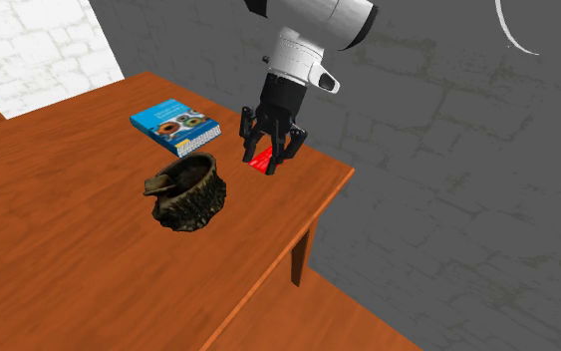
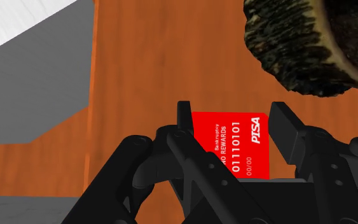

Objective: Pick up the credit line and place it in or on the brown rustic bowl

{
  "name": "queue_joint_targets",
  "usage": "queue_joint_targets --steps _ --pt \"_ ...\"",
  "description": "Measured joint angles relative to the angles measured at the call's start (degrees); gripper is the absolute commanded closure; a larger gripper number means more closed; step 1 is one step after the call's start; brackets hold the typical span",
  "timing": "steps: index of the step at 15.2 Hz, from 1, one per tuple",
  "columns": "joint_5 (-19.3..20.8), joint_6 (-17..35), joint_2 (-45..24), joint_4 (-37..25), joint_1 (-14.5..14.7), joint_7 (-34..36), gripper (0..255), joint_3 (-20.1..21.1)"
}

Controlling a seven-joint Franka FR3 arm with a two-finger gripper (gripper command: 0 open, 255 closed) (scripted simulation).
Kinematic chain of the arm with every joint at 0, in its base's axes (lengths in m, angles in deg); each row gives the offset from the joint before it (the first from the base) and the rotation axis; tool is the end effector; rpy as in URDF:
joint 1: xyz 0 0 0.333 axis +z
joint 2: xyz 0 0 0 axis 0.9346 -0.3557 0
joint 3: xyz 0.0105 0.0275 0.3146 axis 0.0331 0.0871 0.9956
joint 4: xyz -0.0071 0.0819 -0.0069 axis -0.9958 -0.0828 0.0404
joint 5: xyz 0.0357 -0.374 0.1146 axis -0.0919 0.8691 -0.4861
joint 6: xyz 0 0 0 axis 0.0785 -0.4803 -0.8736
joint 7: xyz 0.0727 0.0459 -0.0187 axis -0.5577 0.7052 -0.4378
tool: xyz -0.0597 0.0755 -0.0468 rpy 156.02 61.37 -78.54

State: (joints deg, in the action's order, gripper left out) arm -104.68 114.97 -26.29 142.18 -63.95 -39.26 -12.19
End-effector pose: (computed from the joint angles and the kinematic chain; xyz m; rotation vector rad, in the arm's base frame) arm 0.6330 0.2200 0.4039 -2.7306 0.8300 0.8159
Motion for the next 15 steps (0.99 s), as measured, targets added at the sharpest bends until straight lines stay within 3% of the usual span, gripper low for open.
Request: queue_joint_targets --steps 10,15 --pt "-0.32 -6.59 0.39 -6.75 0.02 2.76 255 0.41" --pt "-1.02 -5.22 0.09 -7.51 3.28 6.96 255 1.75"
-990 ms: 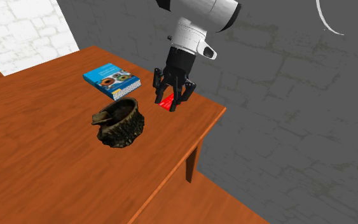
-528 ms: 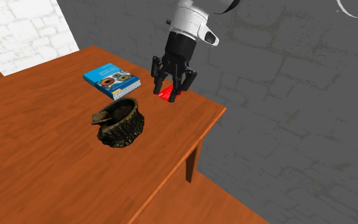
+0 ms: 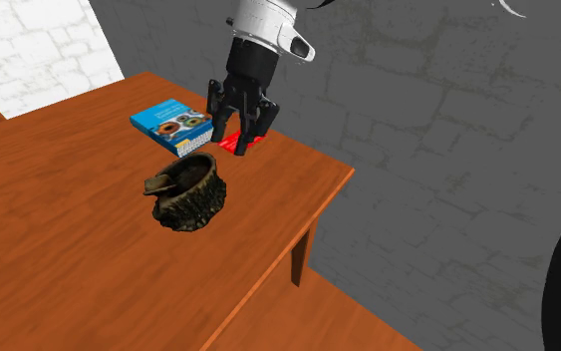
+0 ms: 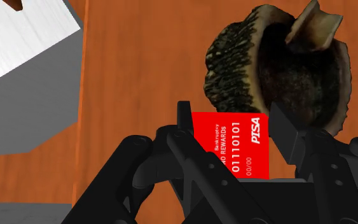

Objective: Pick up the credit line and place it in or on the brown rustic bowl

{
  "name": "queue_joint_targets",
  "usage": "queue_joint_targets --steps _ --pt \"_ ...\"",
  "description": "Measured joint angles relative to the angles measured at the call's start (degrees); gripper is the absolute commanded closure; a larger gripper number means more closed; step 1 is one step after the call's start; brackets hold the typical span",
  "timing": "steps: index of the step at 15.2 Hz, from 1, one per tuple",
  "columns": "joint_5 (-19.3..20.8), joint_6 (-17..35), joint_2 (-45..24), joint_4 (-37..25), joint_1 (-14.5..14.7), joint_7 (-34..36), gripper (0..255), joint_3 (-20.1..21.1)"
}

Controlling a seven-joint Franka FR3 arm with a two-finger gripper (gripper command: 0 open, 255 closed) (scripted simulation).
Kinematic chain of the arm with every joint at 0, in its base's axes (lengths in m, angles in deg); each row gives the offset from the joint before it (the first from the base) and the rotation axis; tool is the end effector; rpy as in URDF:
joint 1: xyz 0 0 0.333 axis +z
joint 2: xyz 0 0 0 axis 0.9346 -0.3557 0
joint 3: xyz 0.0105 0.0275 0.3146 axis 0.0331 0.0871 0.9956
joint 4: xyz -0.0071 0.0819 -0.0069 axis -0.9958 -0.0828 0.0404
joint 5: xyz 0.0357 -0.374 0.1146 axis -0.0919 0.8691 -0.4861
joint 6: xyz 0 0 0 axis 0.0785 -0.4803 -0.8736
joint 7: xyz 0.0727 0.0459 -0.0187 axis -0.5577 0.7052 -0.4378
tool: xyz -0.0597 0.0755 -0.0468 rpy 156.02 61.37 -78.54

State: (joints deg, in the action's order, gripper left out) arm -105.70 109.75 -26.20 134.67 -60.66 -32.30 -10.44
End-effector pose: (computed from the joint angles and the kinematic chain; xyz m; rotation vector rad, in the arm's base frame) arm 0.6190 0.2698 0.4622 -2.7315 0.8287 0.8171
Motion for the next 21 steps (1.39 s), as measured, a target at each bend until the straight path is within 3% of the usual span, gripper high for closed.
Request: queue_joint_targets --steps 3,9,21 --pt "-0.59 1.57 0.46 0.44 2.55 3.18 255 1.06" --pt "-0.60 2.95 -3.00 -4.82 8.23 9.90 255 2.81" --pt "-0.46 10.46 -3.94 2.12 8.79 7.35 255 2.50"
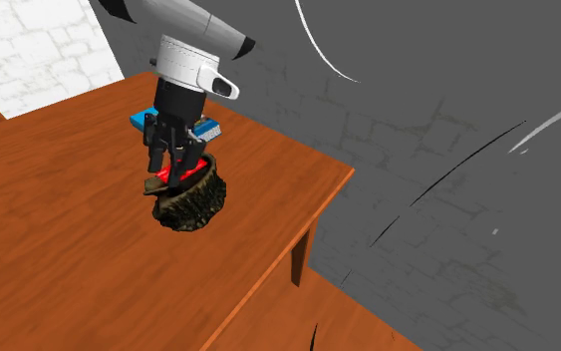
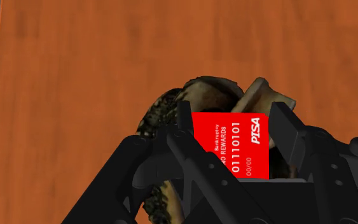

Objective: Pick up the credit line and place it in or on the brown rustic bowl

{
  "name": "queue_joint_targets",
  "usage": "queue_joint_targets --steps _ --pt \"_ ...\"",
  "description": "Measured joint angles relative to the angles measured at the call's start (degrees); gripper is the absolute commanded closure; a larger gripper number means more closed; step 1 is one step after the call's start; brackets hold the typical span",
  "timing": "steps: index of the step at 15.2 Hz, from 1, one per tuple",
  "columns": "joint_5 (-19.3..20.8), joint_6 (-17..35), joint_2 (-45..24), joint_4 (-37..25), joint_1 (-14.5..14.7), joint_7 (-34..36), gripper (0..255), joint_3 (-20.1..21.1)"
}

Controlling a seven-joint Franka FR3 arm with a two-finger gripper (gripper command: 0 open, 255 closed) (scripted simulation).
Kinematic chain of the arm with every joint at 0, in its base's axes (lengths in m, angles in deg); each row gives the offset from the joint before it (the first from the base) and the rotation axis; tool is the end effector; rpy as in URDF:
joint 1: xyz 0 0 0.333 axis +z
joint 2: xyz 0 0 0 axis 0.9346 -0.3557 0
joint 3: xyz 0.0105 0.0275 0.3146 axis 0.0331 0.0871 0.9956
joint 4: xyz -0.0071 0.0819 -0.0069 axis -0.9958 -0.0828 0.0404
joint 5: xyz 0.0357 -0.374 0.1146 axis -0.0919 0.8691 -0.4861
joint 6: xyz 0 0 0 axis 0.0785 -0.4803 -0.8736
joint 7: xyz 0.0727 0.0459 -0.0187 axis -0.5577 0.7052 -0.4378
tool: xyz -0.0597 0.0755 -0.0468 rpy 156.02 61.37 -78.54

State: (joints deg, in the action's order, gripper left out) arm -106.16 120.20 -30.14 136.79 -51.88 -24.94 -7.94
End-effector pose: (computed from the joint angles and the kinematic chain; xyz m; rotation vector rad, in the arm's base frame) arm 0.5820 0.3889 0.4134 -2.7309 0.8302 0.8171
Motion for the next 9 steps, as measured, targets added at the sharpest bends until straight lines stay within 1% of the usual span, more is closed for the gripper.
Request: queue_joint_targets --steps 4,9 --pt "-0.13 2.52 0.12 2.83 -0.04 -1.08 255 -0.07" --pt "-0.15 2.74 0.01 2.76 0.03 -1.21 255 -0.04"
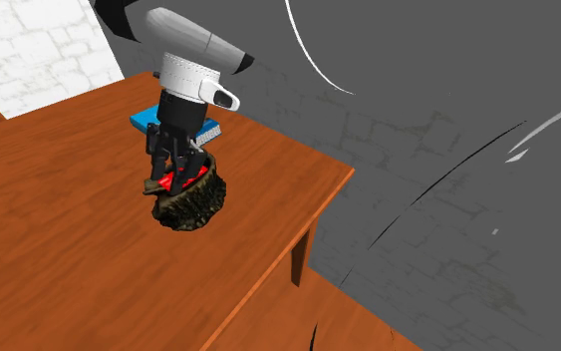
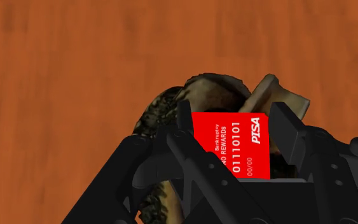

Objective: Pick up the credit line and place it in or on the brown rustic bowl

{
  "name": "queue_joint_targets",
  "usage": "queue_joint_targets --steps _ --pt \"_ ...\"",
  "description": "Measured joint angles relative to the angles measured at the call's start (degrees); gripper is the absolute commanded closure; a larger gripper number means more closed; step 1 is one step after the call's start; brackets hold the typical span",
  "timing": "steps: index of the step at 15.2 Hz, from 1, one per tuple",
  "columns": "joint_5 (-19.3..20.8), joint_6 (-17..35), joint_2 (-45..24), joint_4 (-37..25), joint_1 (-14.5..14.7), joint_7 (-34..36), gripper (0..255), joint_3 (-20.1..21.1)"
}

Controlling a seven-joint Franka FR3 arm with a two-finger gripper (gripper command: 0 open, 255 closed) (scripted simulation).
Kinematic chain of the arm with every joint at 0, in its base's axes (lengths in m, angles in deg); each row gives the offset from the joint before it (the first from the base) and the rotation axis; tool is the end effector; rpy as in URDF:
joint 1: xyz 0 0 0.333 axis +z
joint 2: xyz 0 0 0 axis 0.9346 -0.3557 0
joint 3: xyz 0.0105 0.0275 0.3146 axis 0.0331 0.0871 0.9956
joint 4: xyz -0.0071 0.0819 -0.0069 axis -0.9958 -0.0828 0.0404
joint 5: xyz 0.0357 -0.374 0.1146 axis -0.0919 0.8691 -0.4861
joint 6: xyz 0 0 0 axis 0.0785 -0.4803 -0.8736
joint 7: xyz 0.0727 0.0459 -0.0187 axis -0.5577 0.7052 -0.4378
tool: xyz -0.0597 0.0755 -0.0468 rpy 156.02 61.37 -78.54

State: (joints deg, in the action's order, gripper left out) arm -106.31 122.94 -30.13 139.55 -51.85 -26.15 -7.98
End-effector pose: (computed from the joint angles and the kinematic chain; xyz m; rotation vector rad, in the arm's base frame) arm 0.5798 0.3900 0.3944 -2.7290 0.8250 0.8143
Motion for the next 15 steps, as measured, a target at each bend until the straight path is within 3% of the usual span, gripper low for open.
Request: queue_joint_targets --steps 1,7,11,15 --pt "0.00 0.02 -0.02 -0.01 0.00 -0.01 0 -0.01" --pt "0.09 0.09 -0.14 0.18 -0.05 -0.03 0 -0.11" --pt "0.81 -5.93 -2.49 -8.04 -0.64 1.02 0 -0.41" --pt "0.94 -7.90 -2.88 -10.33 -0.84 1.44 0 -0.44"
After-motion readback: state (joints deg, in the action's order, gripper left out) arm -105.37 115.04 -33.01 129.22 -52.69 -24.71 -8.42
